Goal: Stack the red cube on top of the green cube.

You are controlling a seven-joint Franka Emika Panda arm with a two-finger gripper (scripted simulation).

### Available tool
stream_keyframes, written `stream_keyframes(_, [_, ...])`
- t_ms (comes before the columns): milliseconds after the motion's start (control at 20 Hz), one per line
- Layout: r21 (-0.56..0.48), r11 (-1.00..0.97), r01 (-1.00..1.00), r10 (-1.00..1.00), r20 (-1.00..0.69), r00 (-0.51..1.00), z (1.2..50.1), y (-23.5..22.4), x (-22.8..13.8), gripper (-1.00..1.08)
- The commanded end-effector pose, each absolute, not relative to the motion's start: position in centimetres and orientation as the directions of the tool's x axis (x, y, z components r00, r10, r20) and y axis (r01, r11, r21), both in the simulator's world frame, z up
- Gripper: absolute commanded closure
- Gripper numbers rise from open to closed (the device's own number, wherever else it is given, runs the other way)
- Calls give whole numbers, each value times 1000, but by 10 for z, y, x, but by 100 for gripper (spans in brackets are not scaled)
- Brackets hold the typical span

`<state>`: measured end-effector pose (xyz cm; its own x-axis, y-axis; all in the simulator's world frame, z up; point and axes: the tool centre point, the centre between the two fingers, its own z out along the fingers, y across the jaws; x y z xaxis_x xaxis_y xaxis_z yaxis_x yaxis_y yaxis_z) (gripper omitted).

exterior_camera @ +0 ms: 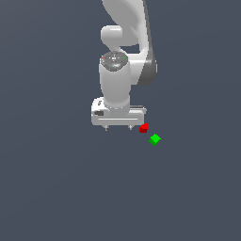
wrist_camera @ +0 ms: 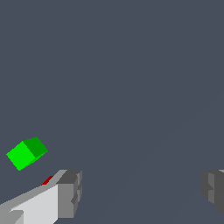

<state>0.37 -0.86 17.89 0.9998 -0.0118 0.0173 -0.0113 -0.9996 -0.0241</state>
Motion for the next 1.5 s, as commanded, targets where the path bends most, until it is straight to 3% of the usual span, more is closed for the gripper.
stream_keyframes(0, [-24,-1000,-11,-12,17,1000,179,-9,4,-92])
stream_keyframes(600, [-20,-999,-38,-39,14,999,159,16,-19,-92])
stream_keyframes(1450, [-4,-990,-139,-139,2,990,86,113,-96,-92])
